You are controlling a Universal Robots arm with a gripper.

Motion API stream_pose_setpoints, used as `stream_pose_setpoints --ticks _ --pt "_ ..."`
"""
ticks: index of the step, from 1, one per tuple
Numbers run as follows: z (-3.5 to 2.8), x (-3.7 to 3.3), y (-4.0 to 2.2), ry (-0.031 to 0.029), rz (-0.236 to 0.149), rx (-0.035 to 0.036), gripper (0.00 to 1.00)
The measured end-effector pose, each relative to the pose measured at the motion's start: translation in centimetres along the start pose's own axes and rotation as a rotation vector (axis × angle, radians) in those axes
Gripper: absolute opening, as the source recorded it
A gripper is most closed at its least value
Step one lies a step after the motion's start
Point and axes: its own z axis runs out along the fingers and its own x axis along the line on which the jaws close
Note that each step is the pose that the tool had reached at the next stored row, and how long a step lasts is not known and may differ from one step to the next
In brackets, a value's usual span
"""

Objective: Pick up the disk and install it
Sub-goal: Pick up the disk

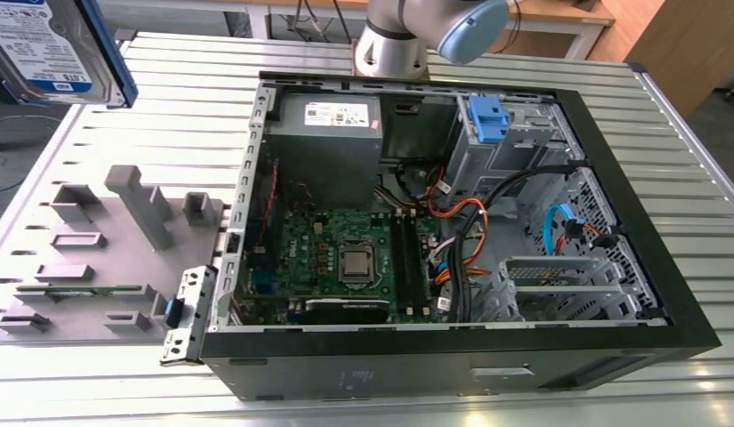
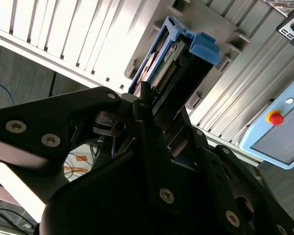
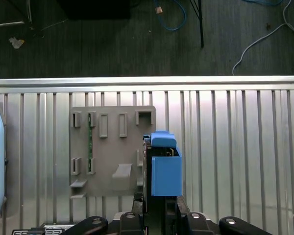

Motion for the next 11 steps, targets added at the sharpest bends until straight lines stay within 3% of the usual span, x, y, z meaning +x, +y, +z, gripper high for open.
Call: stream_pose_setpoints --ticks 8,11 --pt "-0.05 -0.05 -1.34 0.0001 0.0 -0.0001 0.35" --pt "-0.04 -0.05 -1.45 -0.0001 0.0 0.0001 0.35"
